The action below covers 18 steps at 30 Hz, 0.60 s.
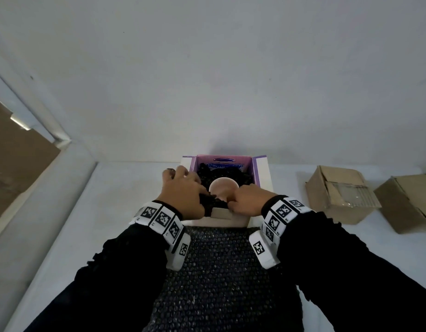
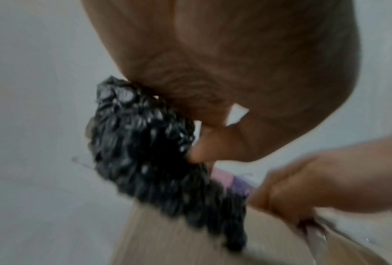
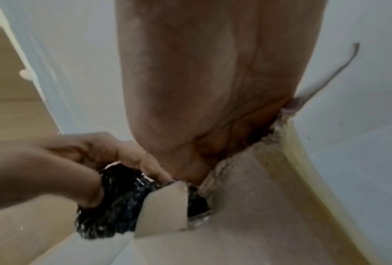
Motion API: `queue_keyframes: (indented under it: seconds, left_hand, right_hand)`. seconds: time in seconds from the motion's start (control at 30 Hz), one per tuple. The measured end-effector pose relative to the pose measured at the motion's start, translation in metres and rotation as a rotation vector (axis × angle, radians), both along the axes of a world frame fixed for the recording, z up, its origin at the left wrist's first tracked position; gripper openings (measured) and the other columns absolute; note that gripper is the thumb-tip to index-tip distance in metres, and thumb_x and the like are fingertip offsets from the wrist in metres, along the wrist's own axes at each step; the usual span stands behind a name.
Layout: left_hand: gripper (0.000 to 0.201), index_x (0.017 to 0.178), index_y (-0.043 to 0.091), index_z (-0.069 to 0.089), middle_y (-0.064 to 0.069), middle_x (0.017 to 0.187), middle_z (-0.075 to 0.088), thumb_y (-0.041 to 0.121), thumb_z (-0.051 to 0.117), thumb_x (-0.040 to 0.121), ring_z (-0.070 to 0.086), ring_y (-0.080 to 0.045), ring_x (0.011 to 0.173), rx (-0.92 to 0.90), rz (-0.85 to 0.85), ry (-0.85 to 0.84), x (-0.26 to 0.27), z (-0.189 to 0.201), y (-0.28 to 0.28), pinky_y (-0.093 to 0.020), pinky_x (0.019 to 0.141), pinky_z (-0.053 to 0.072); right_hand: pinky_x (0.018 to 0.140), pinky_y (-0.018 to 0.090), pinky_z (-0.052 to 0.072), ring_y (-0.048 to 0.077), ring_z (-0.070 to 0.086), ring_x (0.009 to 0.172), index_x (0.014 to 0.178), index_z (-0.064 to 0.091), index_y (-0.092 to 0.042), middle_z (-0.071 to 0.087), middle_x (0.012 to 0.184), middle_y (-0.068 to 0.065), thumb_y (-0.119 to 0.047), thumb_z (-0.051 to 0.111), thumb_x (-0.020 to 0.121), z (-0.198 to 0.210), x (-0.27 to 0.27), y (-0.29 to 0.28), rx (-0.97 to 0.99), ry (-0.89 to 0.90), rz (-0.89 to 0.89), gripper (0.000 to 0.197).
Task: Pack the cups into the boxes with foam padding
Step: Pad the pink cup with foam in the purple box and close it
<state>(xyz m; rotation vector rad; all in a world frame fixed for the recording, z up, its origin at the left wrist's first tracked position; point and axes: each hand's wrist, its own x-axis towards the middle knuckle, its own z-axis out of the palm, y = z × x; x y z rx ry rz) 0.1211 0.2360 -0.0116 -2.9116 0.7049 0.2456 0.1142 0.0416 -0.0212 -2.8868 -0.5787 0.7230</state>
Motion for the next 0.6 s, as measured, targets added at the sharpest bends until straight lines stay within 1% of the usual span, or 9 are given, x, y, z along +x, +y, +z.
queue_keyframes:
  seconds: [0.03, 0.1, 0.17, 0.23, 0.3, 0.4, 0.5, 0.53, 0.6]
  left_hand:
    - [0.042, 0.119, 0.050, 0.058, 0.009, 0.121, 0.050, 0.044, 0.054, 0.077, 0.038, -0.023, 0.117, -0.001, 0.024, 0.029, 0.004, 0.003, 0.004, -0.046, 0.098, 0.031]
    - [0.039, 0.118, 0.043, 0.062, 0.002, 0.115, 0.051, 0.026, 0.062, 0.083, 0.048, -0.023, 0.109, -0.077, 0.031, 0.106, 0.011, 0.007, 0.009, -0.037, 0.092, 0.042]
    - [0.035, 0.109, 0.032, 0.068, -0.001, 0.108, 0.054, 0.011, 0.063, 0.082, 0.056, -0.022, 0.099, -0.225, 0.012, 0.091, 0.016, 0.008, 0.009, -0.029, 0.083, 0.045]
    - [0.026, 0.098, 0.023, 0.068, -0.001, 0.102, 0.056, 0.008, 0.068, 0.077, 0.057, -0.021, 0.092, -0.362, 0.004, 0.019, 0.019, 0.006, 0.005, -0.027, 0.077, 0.043]
    - [0.023, 0.091, 0.021, 0.066, 0.000, 0.098, 0.061, 0.011, 0.074, 0.072, 0.057, -0.019, 0.088, -0.420, 0.018, 0.033, 0.019, 0.001, 0.001, -0.026, 0.074, 0.042]
    - [0.017, 0.086, 0.020, 0.068, 0.002, 0.091, 0.069, 0.013, 0.073, 0.071, 0.061, -0.019, 0.086, -0.448, 0.011, 0.099, 0.018, -0.012, -0.004, -0.028, 0.075, 0.047]
    - [0.018, 0.086, 0.018, 0.071, 0.004, 0.084, 0.070, 0.010, 0.072, 0.070, 0.064, -0.014, 0.081, -0.546, -0.024, 0.206, 0.015, -0.022, -0.004, -0.027, 0.074, 0.050]
    - [0.020, 0.086, 0.020, 0.071, 0.006, 0.083, 0.070, 0.010, 0.072, 0.069, 0.064, -0.009, 0.079, -0.621, -0.009, 0.250, 0.014, -0.023, -0.003, -0.023, 0.074, 0.050]
    - [0.025, 0.085, 0.025, 0.069, 0.010, 0.085, 0.070, 0.009, 0.072, 0.067, 0.064, -0.002, 0.079, -0.734, 0.022, 0.305, 0.014, -0.024, 0.003, -0.018, 0.074, 0.049]
  right_hand:
    - [0.072, 0.027, 0.034, 0.020, 0.049, 0.080, 0.091, 0.064, -0.014, 0.049, 0.078, -0.002, -0.029, 0.041, 0.098, -0.002, 0.002, -0.001, 0.005, 0.011, -0.009, 0.028]
    - [0.059, 0.024, 0.034, 0.017, 0.049, 0.070, 0.074, 0.055, -0.019, 0.046, 0.066, -0.005, -0.025, 0.049, 0.094, -0.006, 0.006, -0.001, 0.033, 0.001, -0.031, 0.021]
    - [0.056, 0.024, 0.035, 0.017, 0.051, 0.067, 0.070, 0.051, -0.021, 0.046, 0.064, -0.005, -0.021, 0.056, 0.089, -0.007, 0.007, 0.001, 0.075, -0.035, -0.067, 0.019]
    - [0.059, 0.025, 0.039, 0.016, 0.055, 0.070, 0.075, 0.054, -0.029, 0.053, 0.068, -0.007, -0.016, 0.061, 0.083, -0.008, 0.009, 0.002, 0.168, -0.092, -0.101, 0.016]
    - [0.066, 0.024, 0.046, 0.011, 0.060, 0.075, 0.091, 0.058, -0.035, 0.059, 0.077, -0.014, -0.014, 0.064, 0.079, -0.011, 0.010, 0.001, 0.308, -0.140, -0.116, 0.025]
    - [0.075, 0.024, 0.051, 0.011, 0.064, 0.087, 0.114, 0.057, -0.021, 0.066, 0.096, -0.009, -0.016, 0.069, 0.079, -0.015, 0.008, -0.002, 0.494, -0.123, -0.132, 0.037]
    - [0.079, 0.011, 0.045, 0.009, 0.059, 0.094, 0.129, 0.053, -0.020, 0.062, 0.114, -0.004, -0.019, 0.070, 0.083, -0.020, 0.005, 0.001, 0.601, -0.031, -0.159, 0.049]
    - [0.076, 0.004, 0.041, 0.009, 0.057, 0.094, 0.130, 0.053, -0.017, 0.059, 0.117, -0.002, -0.016, 0.069, 0.084, -0.023, 0.003, 0.004, 0.615, -0.018, -0.160, 0.048]
    - [0.070, -0.001, 0.037, 0.008, 0.054, 0.088, 0.123, 0.057, -0.012, 0.057, 0.115, 0.003, -0.009, 0.067, 0.084, -0.029, 0.002, 0.010, 0.617, -0.022, -0.141, 0.041]
